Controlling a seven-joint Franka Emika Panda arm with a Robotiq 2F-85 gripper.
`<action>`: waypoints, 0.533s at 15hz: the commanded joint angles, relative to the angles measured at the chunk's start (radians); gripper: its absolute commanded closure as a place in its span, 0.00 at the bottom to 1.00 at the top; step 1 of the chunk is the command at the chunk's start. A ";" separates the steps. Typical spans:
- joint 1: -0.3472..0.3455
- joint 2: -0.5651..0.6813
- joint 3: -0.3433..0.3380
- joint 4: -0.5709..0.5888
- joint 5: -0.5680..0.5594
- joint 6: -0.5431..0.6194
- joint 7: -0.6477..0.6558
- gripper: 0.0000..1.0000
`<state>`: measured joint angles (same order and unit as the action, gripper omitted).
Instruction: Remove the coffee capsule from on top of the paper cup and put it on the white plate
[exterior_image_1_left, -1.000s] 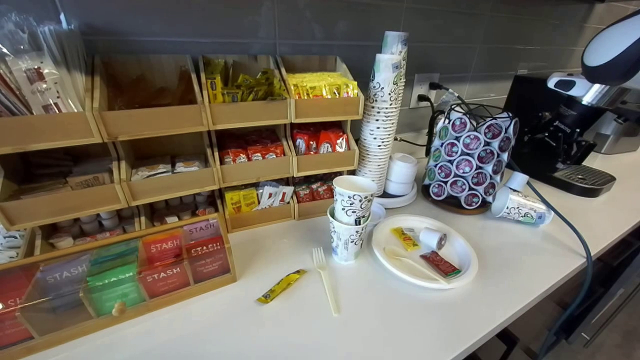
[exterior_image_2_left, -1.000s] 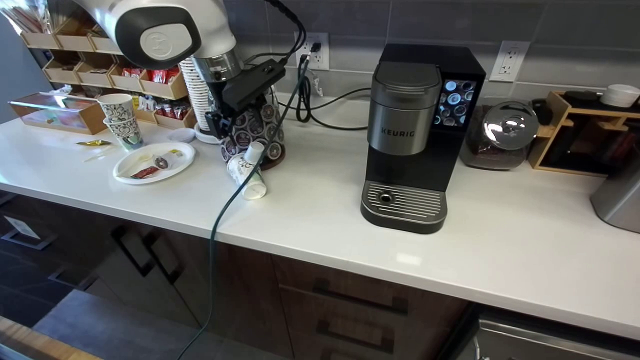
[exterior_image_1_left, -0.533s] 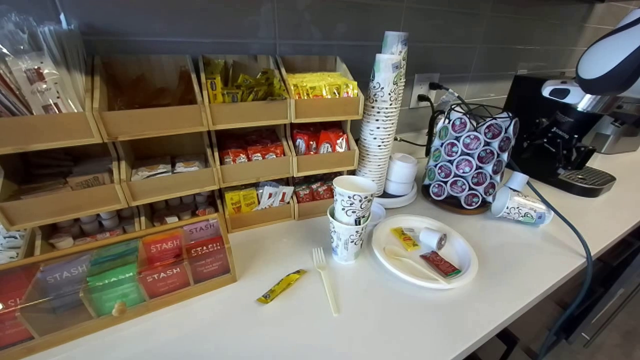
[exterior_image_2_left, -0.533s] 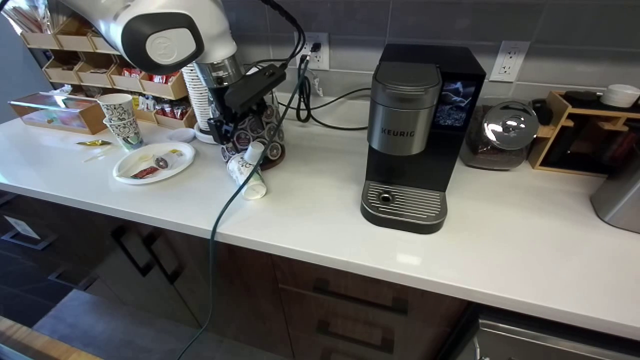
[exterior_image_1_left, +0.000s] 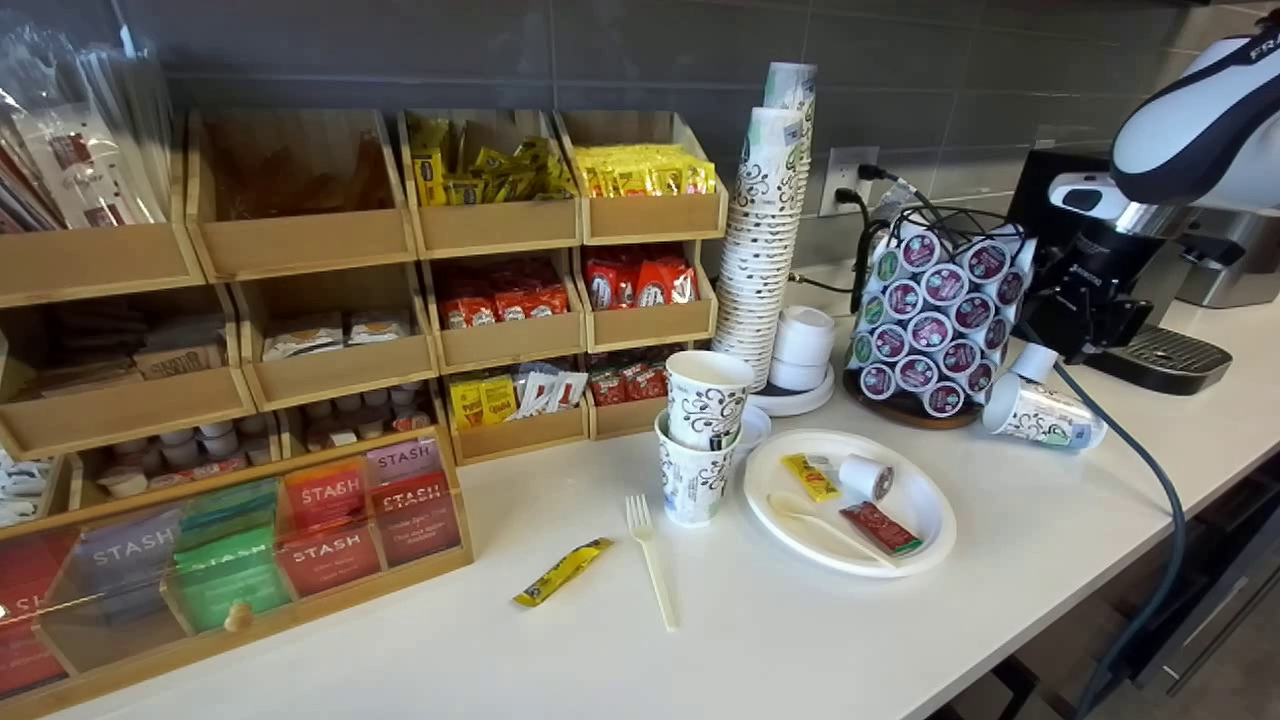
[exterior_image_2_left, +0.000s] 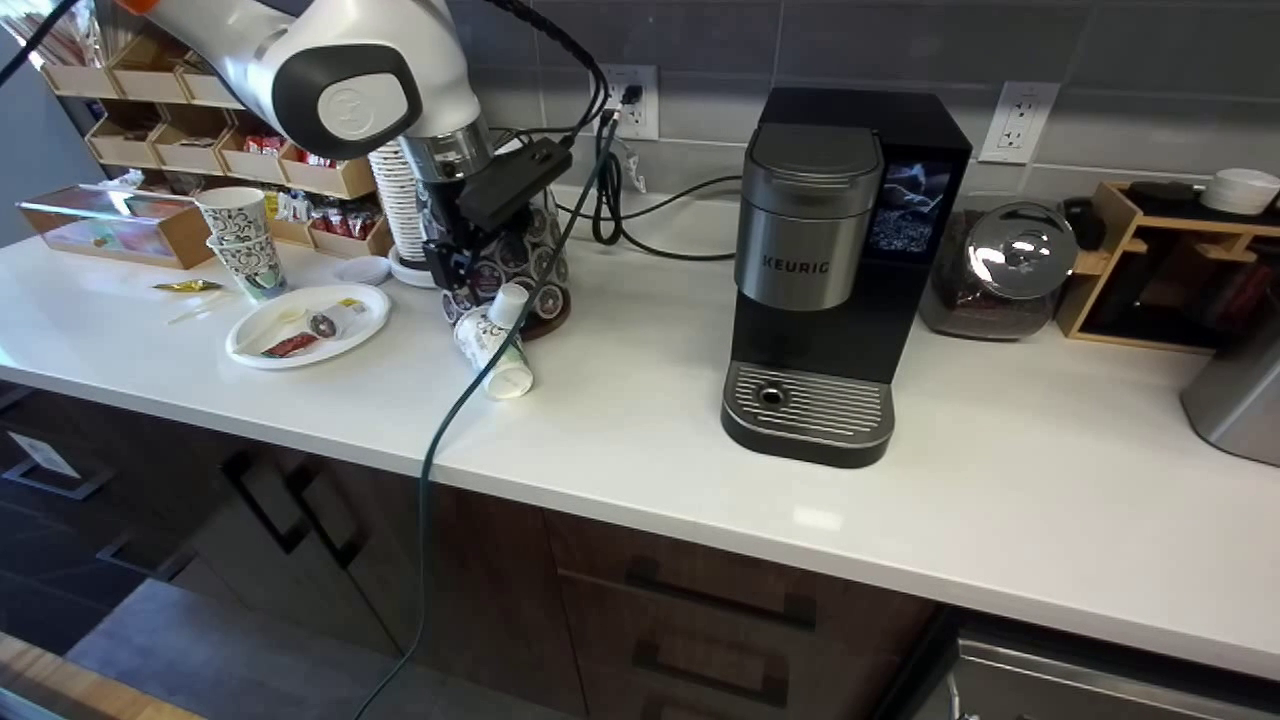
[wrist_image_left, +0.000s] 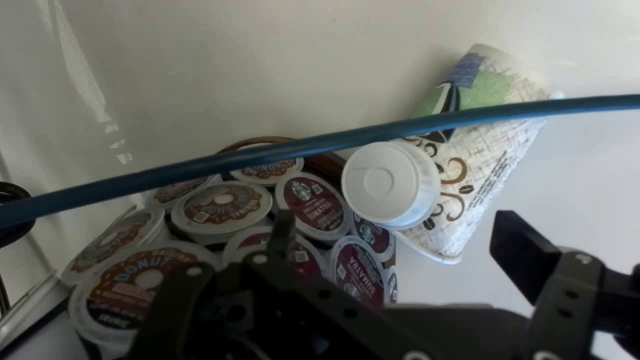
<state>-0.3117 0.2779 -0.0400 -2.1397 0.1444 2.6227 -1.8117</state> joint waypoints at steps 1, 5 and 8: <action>0.009 0.073 -0.015 0.068 -0.028 -0.031 0.016 0.00; 0.004 0.109 -0.019 0.092 -0.059 -0.043 0.020 0.25; -0.001 0.119 -0.019 0.101 -0.075 -0.053 0.015 0.49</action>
<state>-0.3121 0.3757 -0.0525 -2.0702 0.0959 2.6082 -1.8072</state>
